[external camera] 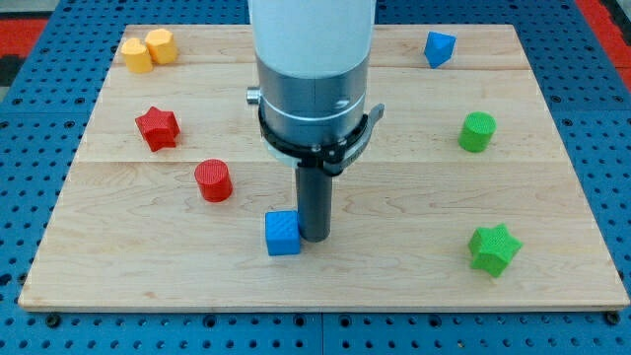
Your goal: Move the blue triangle to the right side of the red circle
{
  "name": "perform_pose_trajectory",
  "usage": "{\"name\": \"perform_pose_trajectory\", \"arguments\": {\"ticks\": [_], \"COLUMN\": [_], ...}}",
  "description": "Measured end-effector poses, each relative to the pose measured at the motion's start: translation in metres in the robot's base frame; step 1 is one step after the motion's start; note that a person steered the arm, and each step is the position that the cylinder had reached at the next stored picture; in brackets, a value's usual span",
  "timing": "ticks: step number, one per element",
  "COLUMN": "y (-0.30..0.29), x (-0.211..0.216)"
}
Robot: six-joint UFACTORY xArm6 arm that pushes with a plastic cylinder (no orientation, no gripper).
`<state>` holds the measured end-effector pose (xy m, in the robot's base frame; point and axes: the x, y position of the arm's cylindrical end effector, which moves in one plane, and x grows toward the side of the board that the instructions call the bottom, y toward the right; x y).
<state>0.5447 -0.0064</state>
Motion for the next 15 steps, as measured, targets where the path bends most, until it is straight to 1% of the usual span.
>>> {"name": "perform_pose_trajectory", "arguments": {"ticks": [1,3,4,5,6,7,8,9,10,11,12,13,14,15], "y": [0.048,0.167,0.233,0.263,0.261,0.203,0.083,0.013,0.027,0.037,0.102,0.111,-0.018,-0.029], "x": [-0.024,-0.156,-0.199,-0.237,-0.299,-0.312,-0.308,-0.271,-0.263,-0.299,-0.308,-0.270,-0.250,-0.256]}}
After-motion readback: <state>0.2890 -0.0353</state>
